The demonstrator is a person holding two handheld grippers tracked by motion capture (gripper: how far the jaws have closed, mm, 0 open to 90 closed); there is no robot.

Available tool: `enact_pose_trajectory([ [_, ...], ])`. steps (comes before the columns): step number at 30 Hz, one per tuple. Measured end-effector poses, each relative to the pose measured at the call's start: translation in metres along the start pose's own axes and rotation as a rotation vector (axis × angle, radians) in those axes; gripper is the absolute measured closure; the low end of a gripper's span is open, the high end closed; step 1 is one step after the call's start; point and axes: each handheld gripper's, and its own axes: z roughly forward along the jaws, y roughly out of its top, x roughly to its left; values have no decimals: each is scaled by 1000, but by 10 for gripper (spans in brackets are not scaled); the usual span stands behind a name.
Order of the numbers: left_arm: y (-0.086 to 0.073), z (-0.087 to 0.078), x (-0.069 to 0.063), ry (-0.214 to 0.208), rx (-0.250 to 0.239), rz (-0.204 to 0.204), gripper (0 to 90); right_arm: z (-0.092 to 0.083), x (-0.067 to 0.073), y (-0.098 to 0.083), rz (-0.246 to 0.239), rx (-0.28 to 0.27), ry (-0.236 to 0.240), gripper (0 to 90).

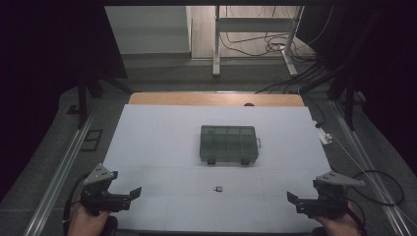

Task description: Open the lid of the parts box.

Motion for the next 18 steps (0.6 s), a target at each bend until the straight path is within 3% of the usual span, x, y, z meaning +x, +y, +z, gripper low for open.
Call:
enact_pose_trajectory([
  [18, 0, 0, 3, -9, 1, -22, 0, 0, 1, 1, -7, -9, 17, 0],
])
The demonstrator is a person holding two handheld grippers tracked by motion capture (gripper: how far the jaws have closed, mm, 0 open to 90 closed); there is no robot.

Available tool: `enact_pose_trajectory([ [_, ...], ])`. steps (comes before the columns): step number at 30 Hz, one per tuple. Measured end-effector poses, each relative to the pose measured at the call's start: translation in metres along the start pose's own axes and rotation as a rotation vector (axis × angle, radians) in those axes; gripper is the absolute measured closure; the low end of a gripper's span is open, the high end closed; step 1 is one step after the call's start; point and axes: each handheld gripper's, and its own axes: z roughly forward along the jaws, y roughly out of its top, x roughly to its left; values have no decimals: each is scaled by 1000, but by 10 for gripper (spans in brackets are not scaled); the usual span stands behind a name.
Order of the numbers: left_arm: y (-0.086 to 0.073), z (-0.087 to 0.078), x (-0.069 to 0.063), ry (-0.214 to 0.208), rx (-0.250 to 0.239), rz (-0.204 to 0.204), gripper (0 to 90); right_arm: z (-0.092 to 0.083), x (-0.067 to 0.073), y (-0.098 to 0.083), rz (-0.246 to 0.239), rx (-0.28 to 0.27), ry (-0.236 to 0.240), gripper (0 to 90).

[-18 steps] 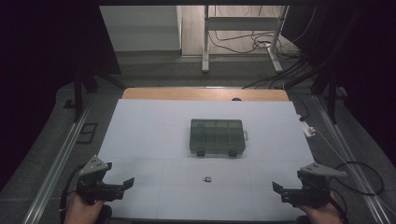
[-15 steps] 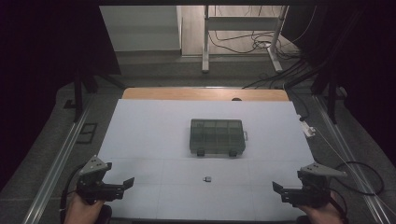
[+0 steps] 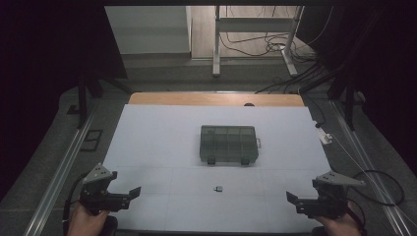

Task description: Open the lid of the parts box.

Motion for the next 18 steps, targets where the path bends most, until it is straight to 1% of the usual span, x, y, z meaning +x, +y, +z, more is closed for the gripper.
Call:
enact_pose_trajectory([
  [5, 1, 1, -1, 3, -1, 12, 0, 0, 1, 0, -14, -1, 1, 0],
  [9, 4, 2, -2, 9, -5, 21, 0, 1, 3, 1, -18, 4, 19, 0],
  [16, 8, 4, -1, 4, -18, 24, 0, 2, 2, 5, -26, -2, 48, 0],
  [18, 9, 5, -1, 5, -18, 29, 0, 2, 2, 7, -18, -1, 60, 0],
])
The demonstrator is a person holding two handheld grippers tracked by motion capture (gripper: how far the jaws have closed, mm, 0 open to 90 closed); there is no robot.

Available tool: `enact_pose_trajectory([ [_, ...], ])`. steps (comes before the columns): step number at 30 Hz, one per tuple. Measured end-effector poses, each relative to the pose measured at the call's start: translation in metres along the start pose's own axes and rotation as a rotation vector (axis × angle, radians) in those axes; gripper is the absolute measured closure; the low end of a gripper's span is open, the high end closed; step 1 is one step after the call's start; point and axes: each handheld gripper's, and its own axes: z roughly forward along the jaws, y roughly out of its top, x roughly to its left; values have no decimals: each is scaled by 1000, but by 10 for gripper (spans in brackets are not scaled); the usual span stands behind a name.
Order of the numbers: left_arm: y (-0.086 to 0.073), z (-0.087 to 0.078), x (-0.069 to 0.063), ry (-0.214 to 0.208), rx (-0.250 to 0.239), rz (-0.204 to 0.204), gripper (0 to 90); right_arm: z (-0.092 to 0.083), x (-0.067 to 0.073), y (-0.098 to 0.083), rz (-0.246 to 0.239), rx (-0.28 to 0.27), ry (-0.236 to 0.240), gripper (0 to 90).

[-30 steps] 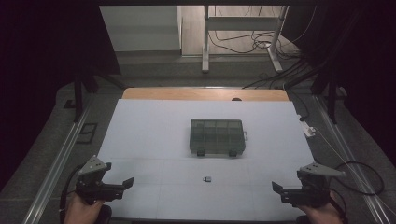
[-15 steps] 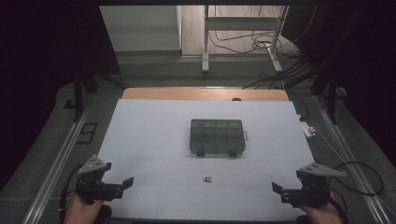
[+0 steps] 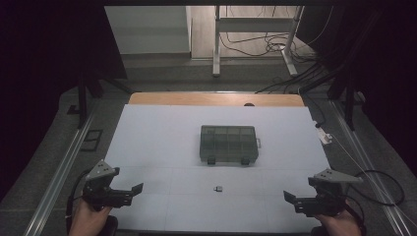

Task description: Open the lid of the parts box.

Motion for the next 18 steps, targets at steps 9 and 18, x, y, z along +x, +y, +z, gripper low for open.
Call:
enact_pose_trajectory([
  [9, 6, 8, 2, -24, -13, 9, 0, 4, 1, 9, -40, 4, 28, 0],
  [18, 10, 19, 5, -80, -3, 24, 0, 11, -2, 19, -58, 12, 45, 0],
])
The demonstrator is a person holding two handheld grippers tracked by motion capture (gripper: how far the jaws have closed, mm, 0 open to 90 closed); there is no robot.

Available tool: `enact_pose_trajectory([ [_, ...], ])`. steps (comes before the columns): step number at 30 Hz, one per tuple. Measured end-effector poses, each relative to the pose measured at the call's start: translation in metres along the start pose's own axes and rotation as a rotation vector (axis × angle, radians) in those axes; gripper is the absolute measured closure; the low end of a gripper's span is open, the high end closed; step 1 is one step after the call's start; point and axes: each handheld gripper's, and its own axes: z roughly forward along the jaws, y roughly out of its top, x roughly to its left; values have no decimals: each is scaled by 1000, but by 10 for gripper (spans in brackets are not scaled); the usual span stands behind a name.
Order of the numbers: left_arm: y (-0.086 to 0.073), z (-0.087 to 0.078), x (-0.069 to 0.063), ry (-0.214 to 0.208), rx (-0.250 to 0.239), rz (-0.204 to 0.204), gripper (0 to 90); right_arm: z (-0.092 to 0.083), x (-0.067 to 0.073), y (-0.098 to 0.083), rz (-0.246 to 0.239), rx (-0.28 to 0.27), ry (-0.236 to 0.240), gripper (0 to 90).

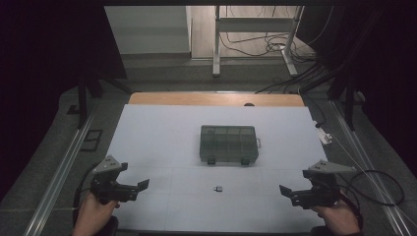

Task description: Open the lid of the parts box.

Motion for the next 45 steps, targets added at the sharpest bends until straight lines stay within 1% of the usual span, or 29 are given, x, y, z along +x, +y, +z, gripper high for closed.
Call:
enact_pose_trajectory([
  [5, 4, 4, 0, 1, 9, 7, 0, 6, -2, 4, -10, 20, -3, 0],
  [8, 8, 6, 1, -6, 6, 16, 0, 11, -3, 7, -9, 23, 8, 0],
  [12, 13, 12, 3, -42, 2, 22, 1, 15, -4, 10, -15, 17, 24, 0],
  [15, 16, 17, 3, -54, 11, 30, 1, 17, -5, 14, -11, 9, 25, 0],
  [17, 18, 20, 2, -54, 15, 27, 0, 19, -6, 16, -3, 7, 22, 0],
  [20, 21, 23, 2, -53, 25, 10, 0, 22, -6, 20, -3, -1, 22, 0],
  [22, 23, 25, 1, -50, 15, 2, 0, 24, -6, 23, -11, -6, 22, 0],
  [26, 29, 31, -1, -55, 25, 1, 0, 30, -4, 29, -9, -3, 36, 0],
  [29, 34, 35, -3, -54, 31, 18, 0, 34, -4, 33, -4, -1, 45, 0],
  [31, 38, 38, -4, -49, 37, 26, 0, 36, -3, 35, -9, 2, 45, 0],
  [33, 42, 41, -5, -54, 40, 32, 0, 38, -3, 38, -16, 1, 46, 0],
  [40, 55, 53, -7, -75, 29, 40, 0, 46, -7, 44, -16, -1, 42, 0],
  [45, 62, 62, -8, -89, 24, 34, 0, 51, -11, 48, -12, -1, 41, 0],
])
